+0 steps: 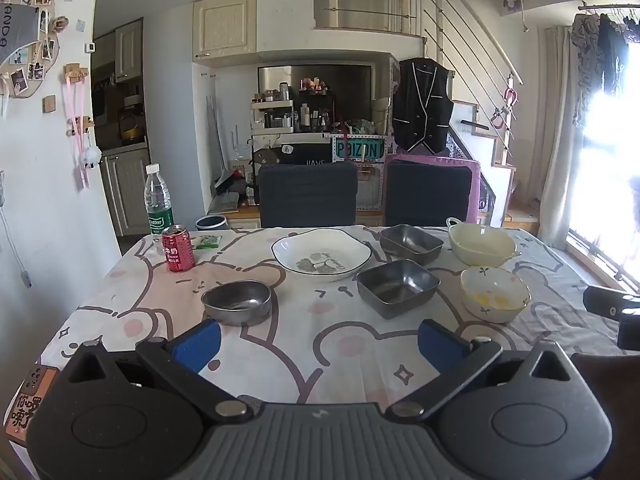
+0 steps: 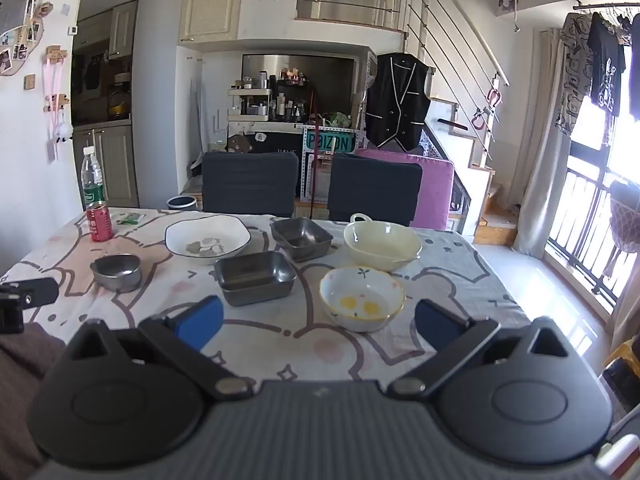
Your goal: Organize plates and bowls
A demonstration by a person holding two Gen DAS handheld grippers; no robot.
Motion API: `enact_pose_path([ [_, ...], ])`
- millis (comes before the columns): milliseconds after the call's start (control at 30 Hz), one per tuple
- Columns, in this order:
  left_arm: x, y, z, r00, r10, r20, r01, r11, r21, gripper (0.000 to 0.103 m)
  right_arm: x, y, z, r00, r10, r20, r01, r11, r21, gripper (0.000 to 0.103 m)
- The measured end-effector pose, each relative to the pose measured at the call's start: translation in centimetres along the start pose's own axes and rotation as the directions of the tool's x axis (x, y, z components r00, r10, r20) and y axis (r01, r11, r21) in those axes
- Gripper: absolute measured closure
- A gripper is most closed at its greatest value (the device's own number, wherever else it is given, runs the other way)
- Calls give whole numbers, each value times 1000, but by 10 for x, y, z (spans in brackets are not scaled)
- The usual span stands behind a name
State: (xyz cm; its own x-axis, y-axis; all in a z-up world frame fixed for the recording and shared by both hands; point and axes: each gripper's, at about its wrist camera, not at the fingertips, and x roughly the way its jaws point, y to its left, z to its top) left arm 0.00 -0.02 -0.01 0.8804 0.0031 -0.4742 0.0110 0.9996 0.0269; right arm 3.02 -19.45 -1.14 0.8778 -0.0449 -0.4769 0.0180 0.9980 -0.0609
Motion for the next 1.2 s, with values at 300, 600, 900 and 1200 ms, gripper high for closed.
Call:
enact_pose_path([
  [300, 1, 0, 1, 1000, -3, -8, 3, 1000, -5, 0, 0, 0, 0, 1000, 1, -7, -1, 1000, -5, 0],
  [600, 4, -2, 0, 1000, -1, -10, 1, 1000, -6, 0, 1, 0, 0, 1000, 2, -9, -2, 1000, -5, 0],
  [900, 4, -2, 0, 1000, -2, -10, 2, 1000, -6, 0, 1, 0, 0, 1000, 2, -10, -2, 1000, -5, 0],
  [1200, 4, -2, 0, 1000, -2, -11, 2, 1000, -6, 0, 2, 0, 0, 1000, 2, -12, -2, 1000, -5, 0],
])
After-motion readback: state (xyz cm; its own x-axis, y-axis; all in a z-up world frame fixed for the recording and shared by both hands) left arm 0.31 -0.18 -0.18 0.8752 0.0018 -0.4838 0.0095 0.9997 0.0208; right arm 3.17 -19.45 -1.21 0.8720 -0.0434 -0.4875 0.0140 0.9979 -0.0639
